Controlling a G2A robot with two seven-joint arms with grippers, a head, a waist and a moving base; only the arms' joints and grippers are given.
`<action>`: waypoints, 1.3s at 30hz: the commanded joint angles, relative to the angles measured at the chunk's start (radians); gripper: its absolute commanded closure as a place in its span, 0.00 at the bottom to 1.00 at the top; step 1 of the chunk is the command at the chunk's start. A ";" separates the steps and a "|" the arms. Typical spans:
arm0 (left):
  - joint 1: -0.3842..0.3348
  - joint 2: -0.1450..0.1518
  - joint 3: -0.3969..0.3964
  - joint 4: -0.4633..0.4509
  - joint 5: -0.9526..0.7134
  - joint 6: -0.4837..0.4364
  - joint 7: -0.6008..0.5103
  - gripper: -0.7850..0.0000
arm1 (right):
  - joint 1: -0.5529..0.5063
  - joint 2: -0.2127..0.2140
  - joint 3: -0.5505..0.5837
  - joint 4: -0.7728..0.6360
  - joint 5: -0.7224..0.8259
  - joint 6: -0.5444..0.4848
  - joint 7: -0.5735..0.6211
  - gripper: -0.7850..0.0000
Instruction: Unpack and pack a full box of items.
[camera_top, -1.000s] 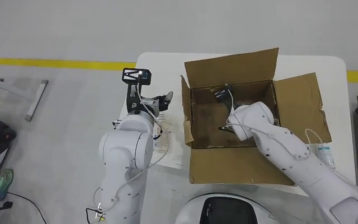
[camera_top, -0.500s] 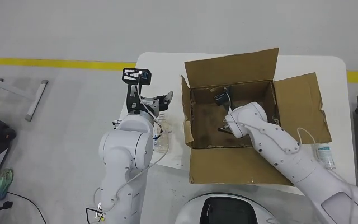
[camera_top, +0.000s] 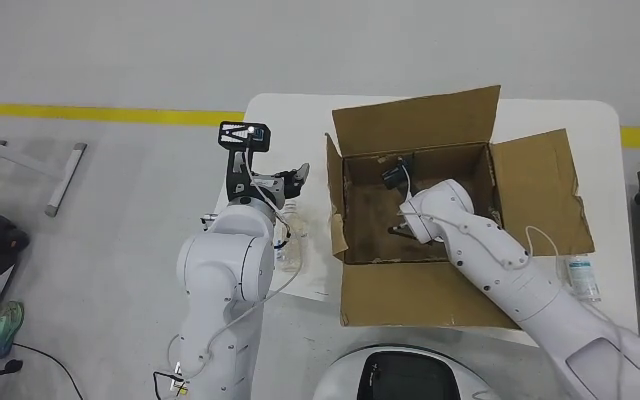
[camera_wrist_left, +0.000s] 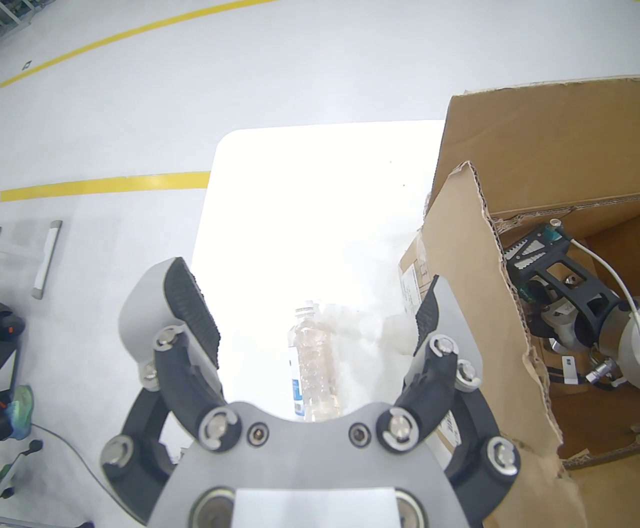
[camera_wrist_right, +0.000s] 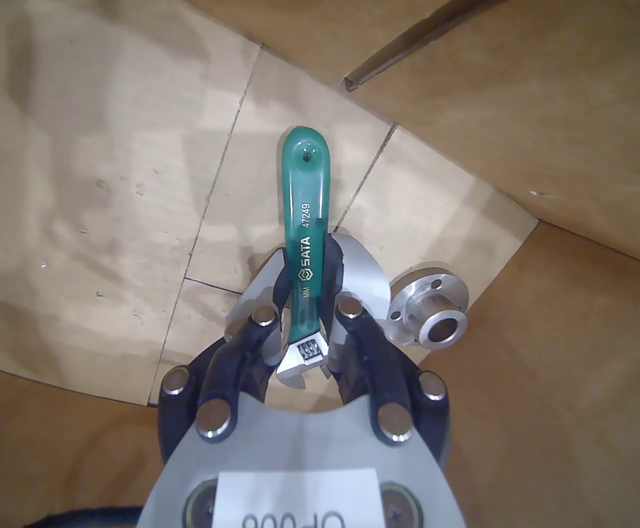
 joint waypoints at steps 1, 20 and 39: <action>0.000 0.000 0.000 0.000 0.000 0.000 0.000 0.00 | 0.000 -0.003 0.003 0.001 -0.001 -0.002 0.000 1.00; 0.000 0.000 0.000 0.000 0.000 0.000 0.000 0.00 | -0.260 0.052 0.301 -0.664 -0.121 -0.065 0.002 1.00; 0.000 0.000 0.000 0.000 0.000 0.000 0.000 0.00 | -0.606 0.093 1.026 -1.028 0.165 -0.186 -0.197 1.00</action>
